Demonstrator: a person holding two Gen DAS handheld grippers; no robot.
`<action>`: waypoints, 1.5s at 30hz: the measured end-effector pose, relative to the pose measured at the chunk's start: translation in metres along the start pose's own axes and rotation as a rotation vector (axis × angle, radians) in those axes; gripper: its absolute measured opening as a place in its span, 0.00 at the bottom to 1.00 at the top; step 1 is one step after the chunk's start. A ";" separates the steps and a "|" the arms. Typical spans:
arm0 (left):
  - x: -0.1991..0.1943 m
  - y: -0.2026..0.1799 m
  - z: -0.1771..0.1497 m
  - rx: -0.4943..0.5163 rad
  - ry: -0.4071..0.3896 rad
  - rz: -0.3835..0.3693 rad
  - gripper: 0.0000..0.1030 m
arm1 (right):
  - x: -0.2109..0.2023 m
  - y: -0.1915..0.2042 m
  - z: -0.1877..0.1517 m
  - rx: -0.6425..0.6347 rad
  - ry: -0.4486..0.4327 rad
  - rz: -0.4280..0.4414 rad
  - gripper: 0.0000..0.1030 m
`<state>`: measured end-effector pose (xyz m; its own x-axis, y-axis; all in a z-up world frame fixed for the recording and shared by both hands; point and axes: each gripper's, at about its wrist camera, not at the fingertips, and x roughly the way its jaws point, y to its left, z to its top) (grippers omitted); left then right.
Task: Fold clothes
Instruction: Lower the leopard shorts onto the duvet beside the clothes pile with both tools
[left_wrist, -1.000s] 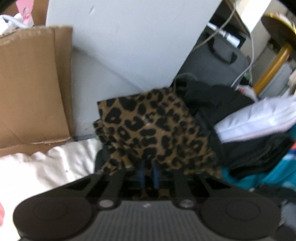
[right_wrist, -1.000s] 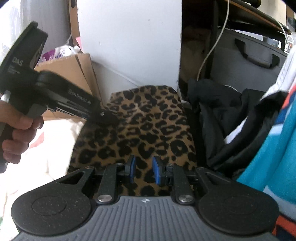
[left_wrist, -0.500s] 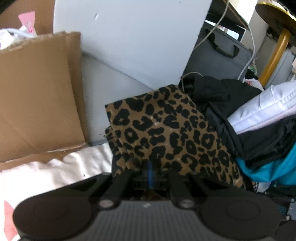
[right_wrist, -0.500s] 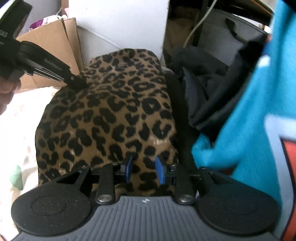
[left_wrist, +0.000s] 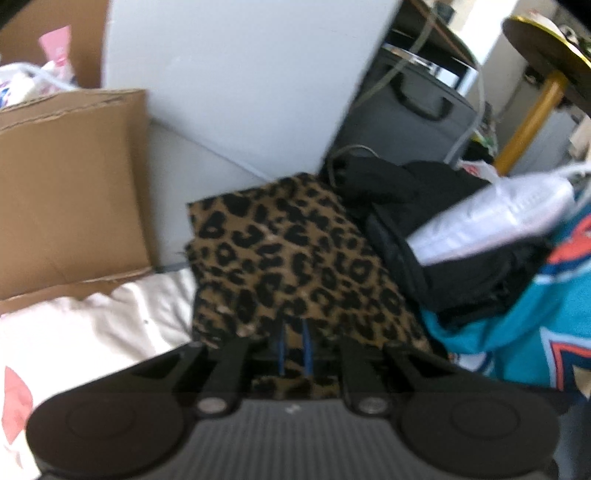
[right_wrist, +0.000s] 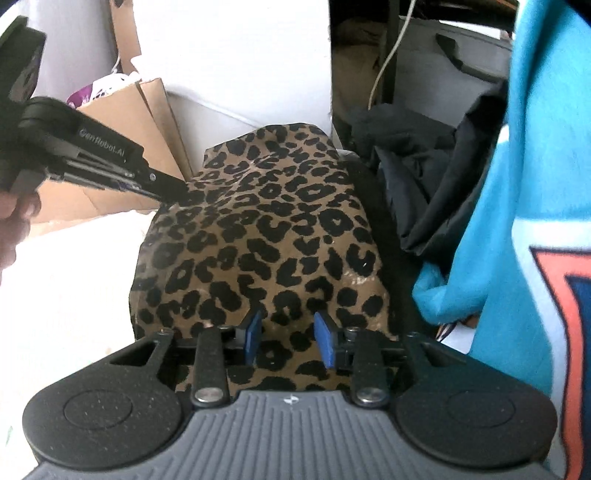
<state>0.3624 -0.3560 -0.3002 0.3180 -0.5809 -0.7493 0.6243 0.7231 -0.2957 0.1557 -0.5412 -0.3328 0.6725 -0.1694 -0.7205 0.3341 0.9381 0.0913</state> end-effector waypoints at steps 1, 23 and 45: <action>0.002 -0.004 -0.002 0.014 0.004 -0.007 0.10 | 0.002 0.000 0.000 0.006 0.004 0.002 0.37; -0.006 0.011 -0.087 -0.197 0.062 -0.044 0.49 | -0.003 -0.013 -0.043 0.087 0.103 0.026 0.39; -0.010 -0.006 -0.162 -0.273 0.178 0.005 0.08 | 0.007 0.017 -0.078 0.064 0.193 0.031 0.39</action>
<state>0.2398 -0.2943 -0.3872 0.1759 -0.5197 -0.8360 0.4005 0.8136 -0.4215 0.1149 -0.5030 -0.3899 0.5462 -0.0743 -0.8343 0.3611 0.9196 0.1545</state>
